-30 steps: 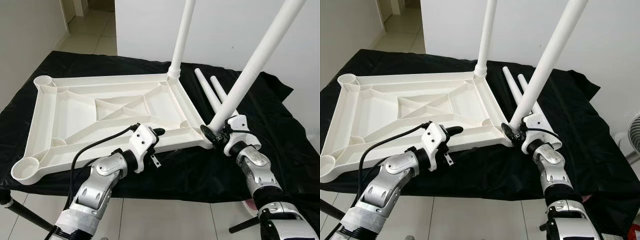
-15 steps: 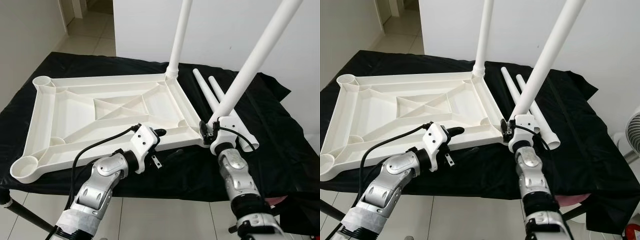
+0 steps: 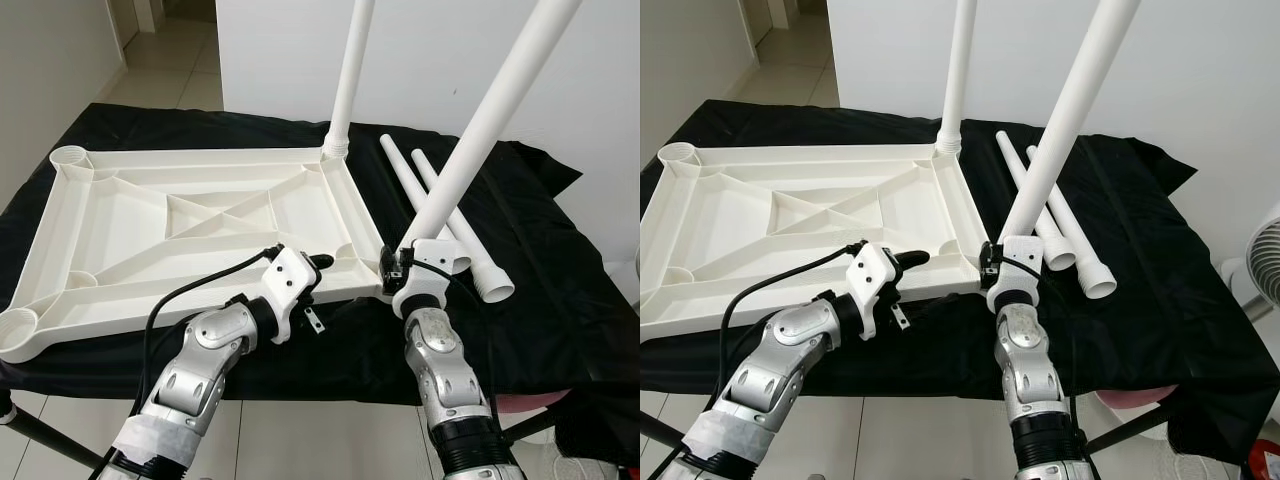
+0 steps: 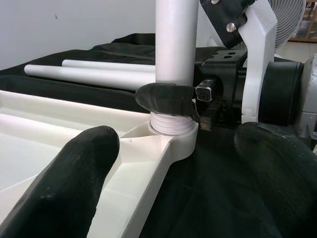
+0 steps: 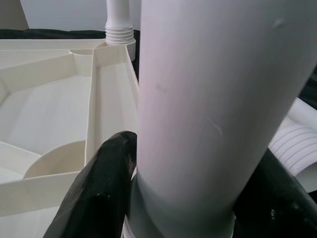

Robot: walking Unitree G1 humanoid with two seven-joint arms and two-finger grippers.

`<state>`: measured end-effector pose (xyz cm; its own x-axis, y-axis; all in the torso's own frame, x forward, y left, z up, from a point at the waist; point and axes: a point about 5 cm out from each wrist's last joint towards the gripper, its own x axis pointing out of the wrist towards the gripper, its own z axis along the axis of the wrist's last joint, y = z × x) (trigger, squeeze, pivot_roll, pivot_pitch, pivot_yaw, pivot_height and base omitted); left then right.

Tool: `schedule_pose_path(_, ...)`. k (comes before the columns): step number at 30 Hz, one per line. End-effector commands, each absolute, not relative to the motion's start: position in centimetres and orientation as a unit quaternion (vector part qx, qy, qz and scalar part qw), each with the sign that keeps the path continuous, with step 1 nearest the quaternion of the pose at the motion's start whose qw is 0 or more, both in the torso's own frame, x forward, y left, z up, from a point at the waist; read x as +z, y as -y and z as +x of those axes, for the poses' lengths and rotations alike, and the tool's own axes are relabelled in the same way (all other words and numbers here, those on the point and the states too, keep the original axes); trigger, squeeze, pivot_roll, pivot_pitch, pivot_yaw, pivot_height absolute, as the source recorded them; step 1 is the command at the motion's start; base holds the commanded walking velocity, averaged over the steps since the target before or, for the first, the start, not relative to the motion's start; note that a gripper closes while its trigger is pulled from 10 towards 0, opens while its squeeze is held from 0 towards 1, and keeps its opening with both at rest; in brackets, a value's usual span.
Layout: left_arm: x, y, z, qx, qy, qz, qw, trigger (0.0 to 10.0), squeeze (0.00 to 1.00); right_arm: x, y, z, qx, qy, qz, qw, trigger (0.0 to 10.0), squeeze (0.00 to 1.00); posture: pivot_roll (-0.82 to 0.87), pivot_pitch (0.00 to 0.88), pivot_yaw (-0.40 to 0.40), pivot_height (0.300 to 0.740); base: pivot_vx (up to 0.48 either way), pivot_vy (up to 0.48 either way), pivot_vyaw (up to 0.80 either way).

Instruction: Building children table

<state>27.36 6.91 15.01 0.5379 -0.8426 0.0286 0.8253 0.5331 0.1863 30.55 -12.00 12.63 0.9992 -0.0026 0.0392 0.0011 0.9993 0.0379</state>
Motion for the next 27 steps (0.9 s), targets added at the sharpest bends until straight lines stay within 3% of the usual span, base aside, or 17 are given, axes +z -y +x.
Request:
schedule_pose_path(1,15.0,-6.6,27.5,-0.480,0.057,0.074,0.872,10.0,0.00,11.7,11.5,30.0,0.010,-0.009,0.014,1.000,10.0,0.00,0.04,0.000,-0.069,0.740,0.000,0.000,0.00)
schedule_pose_path(2,15.0,-6.6,27.5,-0.480,0.057,0.074,0.872,10.0,0.00,11.8,11.5,29.9,0.011,-0.011,0.015,1.000,10.0,0.00,0.04,0.000,-0.069,0.740,0.000,0.000,0.00)
schedule_pose_path(3,15.0,-6.5,27.5,-0.481,0.058,0.075,0.872,10.0,0.00,11.9,11.6,29.9,0.020,-0.004,0.016,1.000,10.0,1.00,0.04,0.000,-0.067,0.740,0.000,0.000,0.00)
schedule_pose_path(12,15.1,-6.4,27.7,-0.480,0.060,0.074,0.872,10.0,0.00,13.1,12.5,30.3,0.059,0.035,0.005,0.998,10.0,1.00,0.04,0.000,-0.072,0.740,0.000,0.000,0.00)
schedule_pose_path(13,15.1,-6.4,27.6,-0.480,0.061,0.074,0.872,10.0,0.00,13.3,12.9,30.5,0.085,0.040,0.000,0.996,10.0,0.00,0.04,0.000,-0.076,0.740,0.000,0.000,0.00)
schedule_pose_path(27,15.0,-6.2,27.5,-0.481,0.061,0.074,0.872,10.0,0.00,13.1,15.8,32.2,0.219,0.038,-0.067,0.973,10.0,0.00,0.04,0.000,-0.081,0.740,0.000,0.000,0.00)
